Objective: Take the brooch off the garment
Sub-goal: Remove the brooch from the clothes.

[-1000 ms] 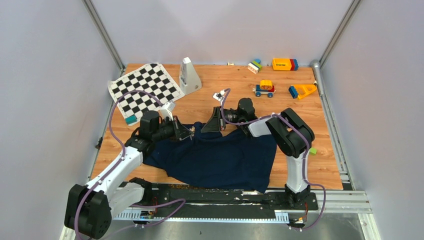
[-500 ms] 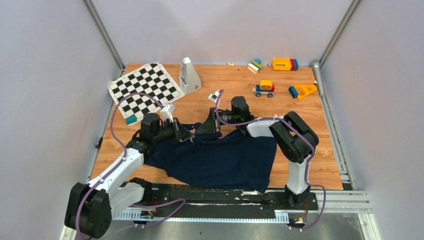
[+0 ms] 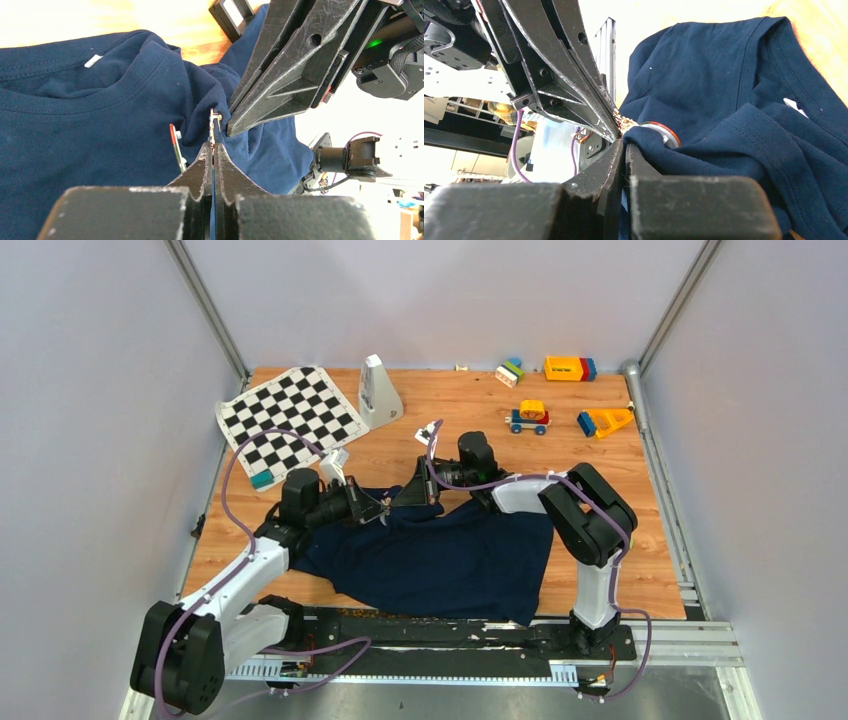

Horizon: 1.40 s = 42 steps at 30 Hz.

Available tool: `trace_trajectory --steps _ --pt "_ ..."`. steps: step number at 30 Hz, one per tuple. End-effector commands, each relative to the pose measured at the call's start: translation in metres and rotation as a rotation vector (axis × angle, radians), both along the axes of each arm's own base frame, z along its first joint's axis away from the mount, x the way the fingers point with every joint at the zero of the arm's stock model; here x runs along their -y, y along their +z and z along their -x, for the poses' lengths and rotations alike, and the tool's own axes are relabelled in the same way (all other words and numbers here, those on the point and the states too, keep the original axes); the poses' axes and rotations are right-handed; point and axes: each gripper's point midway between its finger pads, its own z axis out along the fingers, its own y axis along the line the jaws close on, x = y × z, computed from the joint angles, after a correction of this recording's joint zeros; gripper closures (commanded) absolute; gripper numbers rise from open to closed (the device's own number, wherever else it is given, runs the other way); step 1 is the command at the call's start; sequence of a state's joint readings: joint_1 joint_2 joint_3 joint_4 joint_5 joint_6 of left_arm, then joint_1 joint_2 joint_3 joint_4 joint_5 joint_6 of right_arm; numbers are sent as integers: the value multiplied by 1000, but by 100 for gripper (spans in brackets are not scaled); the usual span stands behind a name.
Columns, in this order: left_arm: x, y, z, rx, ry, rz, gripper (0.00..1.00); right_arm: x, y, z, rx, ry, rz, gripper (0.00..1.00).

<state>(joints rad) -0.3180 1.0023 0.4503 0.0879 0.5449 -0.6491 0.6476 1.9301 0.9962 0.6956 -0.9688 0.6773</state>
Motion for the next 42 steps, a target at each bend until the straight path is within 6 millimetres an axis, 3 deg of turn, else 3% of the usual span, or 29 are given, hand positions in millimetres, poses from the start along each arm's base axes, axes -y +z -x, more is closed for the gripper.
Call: trace_trajectory --steps 1,10,14,22,31,38,42 --pt "12 26 -4 81 -41 84 100 -11 20 -1 84 6 -28 96" --pt "20 32 -2 108 -69 117 100 -18 17 2 114 7 -1 100" --pt "17 22 -2 56 -50 87 100 -18 20 8 144 30 -16 100" --pt "-33 -12 -18 -27 177 -219 100 -2 29 4 136 4 -77 100" --pt "-56 -30 -10 -83 134 -469 100 17 29 -21 70 -117 -89 100" --pt "-54 -18 -7 -88 147 -440 100 37 24 -41 63 -227 -71 96" --pt "-55 5 -12 -75 154 -369 100 44 22 -51 95 -293 -27 88"
